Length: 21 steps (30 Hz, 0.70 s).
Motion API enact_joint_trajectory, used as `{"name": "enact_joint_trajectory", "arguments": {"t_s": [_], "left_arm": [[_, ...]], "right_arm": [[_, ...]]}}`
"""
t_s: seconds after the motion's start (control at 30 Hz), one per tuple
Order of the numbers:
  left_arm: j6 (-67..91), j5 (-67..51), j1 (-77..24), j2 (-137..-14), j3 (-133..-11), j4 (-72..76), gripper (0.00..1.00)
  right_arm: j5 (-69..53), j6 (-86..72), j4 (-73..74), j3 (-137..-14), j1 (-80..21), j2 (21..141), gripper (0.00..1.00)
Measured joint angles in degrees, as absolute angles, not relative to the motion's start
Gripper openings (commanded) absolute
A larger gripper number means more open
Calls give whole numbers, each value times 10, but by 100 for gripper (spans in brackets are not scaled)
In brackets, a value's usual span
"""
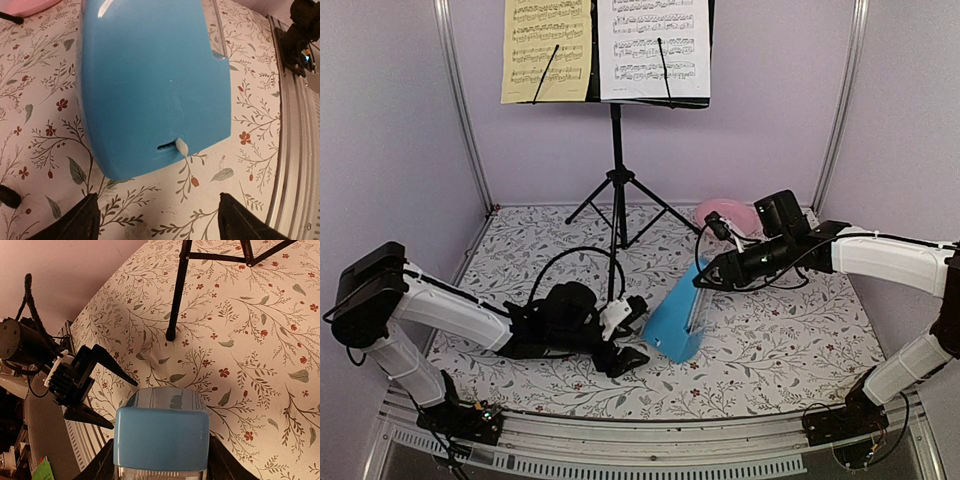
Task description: Set up the instrument practice props
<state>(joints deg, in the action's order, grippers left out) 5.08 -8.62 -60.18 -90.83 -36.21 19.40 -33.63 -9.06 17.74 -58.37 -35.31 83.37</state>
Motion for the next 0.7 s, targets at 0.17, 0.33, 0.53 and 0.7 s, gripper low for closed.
{"name": "enact_joint_trajectory", "arguments": {"t_s": [0.17,0.33,0.53,0.7], "left_arm": [[49,-84,-612,-915,-358,207,83],[54,-84,-616,-927,-358,220,83],[73,-84,-619,-930,-358,237,83],[92,-84,-622,-939,-358,246,80]], "right_arm": [[-364,-81,176,-584,-362,834,13],[-375,-79,176,-584,-369,836,13],[-377,-79,177,-584,-381,838,12],[-376,-79,177,-584,-385,841,11]]}}
